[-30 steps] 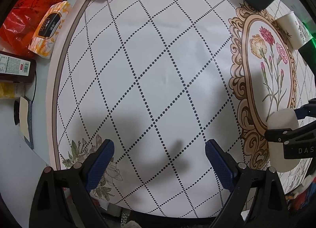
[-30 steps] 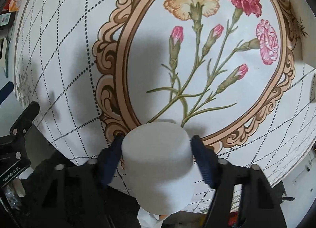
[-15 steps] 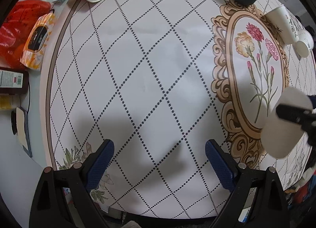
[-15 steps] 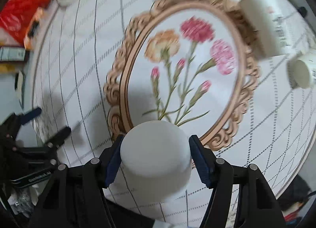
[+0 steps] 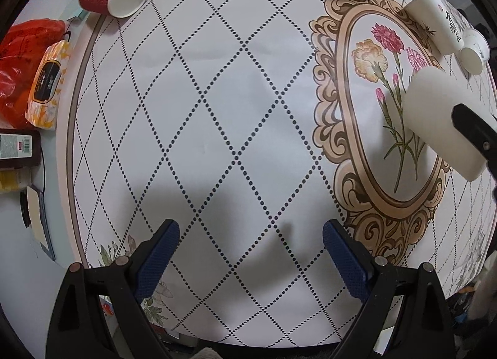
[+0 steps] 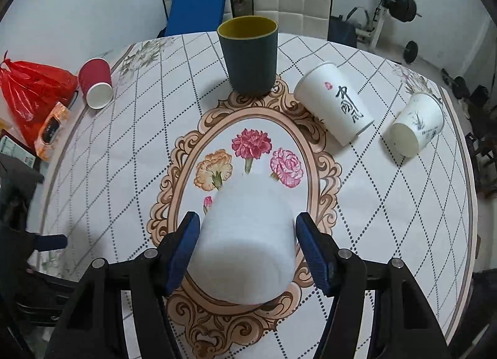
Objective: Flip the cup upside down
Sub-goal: 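Lower the inverted white cup onto the oval print and open the right gripper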
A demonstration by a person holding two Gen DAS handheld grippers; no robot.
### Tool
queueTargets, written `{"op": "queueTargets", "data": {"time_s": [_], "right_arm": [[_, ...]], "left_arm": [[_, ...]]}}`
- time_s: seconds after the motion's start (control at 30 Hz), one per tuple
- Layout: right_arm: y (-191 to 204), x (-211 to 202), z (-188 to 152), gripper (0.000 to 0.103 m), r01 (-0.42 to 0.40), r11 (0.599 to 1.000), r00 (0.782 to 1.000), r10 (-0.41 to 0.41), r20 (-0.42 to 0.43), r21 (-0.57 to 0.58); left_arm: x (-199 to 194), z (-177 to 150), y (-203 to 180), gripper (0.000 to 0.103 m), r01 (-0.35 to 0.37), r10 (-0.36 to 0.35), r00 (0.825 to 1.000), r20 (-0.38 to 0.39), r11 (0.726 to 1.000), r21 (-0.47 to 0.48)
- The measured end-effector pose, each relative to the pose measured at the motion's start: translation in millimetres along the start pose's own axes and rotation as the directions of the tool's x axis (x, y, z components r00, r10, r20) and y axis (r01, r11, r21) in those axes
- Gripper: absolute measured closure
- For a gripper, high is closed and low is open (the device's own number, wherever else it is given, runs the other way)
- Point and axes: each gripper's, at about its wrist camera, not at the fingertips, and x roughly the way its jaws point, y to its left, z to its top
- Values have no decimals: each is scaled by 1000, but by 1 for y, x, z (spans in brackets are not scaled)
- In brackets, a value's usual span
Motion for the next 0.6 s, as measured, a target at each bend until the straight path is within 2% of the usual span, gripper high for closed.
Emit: {"op": "queueTargets", "data": {"time_s": [0.07, 0.17, 0.3, 0.6], "right_arm": [[-2, -8, 2, 36, 8, 1000, 1000, -8, 21, 0], [-1, -5, 8, 36, -8, 1000, 1000, 7, 9, 29], [4, 4, 22, 36, 5, 1000, 1000, -5, -4, 11], [2, 20, 39, 33, -1, 1000, 995, 3, -95, 20]], "left_arm": [[-2, 0, -4, 9, -3, 3, 1000, 3, 1000, 5], [-5, -1, -10, 9, -5, 5, 1000, 5, 1000, 16], [-9, -1, -16, 9, -3, 3, 1000, 6, 1000, 22], [-19, -2, 2, 9, -1, 1, 1000, 23, 1000, 10]]}}
